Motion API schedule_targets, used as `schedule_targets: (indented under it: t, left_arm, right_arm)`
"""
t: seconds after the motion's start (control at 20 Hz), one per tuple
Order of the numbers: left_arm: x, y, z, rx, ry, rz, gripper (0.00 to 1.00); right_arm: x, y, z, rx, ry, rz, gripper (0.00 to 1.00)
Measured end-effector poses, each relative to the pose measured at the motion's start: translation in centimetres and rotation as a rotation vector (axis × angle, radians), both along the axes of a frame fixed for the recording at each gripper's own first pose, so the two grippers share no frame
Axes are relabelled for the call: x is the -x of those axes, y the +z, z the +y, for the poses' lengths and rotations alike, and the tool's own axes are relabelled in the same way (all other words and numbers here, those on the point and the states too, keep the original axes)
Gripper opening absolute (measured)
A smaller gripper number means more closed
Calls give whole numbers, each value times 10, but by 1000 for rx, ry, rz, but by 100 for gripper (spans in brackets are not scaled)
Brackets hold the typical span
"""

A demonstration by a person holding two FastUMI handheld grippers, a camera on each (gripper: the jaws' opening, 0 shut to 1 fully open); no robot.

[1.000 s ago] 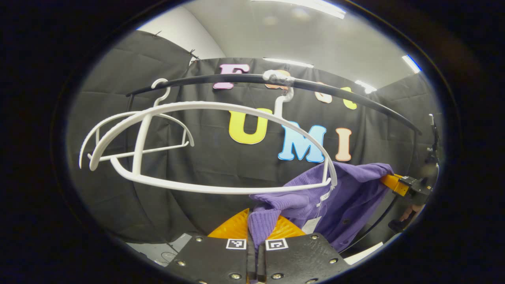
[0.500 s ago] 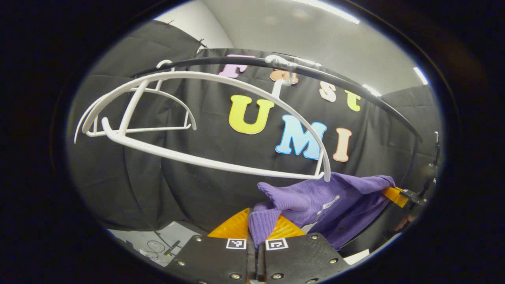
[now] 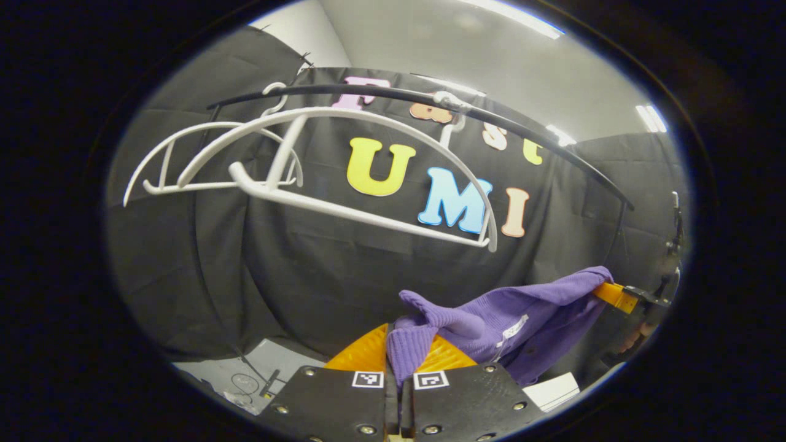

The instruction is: Grasp the clothes on the hanger with both hands and then place them into the laundry hamper below.

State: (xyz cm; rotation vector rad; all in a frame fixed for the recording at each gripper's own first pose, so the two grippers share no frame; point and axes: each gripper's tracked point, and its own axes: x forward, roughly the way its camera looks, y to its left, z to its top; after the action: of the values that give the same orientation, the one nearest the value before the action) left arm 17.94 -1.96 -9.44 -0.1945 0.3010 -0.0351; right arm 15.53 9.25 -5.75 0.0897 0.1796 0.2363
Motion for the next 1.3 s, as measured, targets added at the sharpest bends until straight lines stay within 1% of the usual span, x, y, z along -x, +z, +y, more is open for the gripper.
schedule_targets:
  t: [0.05,0.15,0.4,0.55,0.75,0.9,1.0,1.1,1.25,1.3]
  left_arm:
    - [10,-3,8,-5,-12,6,3]
    - [30,-8,23,-18,-40,11,2]
    - [72,-26,44,-13,-121,37,3]
    - [90,-44,57,-16,-135,75,2]
    - [114,-82,65,-43,-140,145,3]
    - [127,-118,66,-71,-148,220,3]
    - [137,-140,62,-88,-166,268,2]
    - [142,-159,59,-112,-191,302,3]
    - [149,-188,42,-95,-233,336,3]
    - [151,-198,36,-84,-244,345,3]
  right_arm:
    - [15,0,7,-8,-6,10,0]
    - [45,-4,19,-8,-16,33,0]
    - [121,-28,57,-19,-28,126,0]
    - [154,-52,76,-27,-14,190,0]
    - [186,-98,94,-14,30,292,0]
    - [207,-138,107,-21,66,395,0]
    - [216,-166,116,-10,86,454,0]
    - [217,-186,121,-3,113,504,0]
    - [235,-221,137,-11,140,587,0]
    - [236,-230,140,-10,145,603,0]
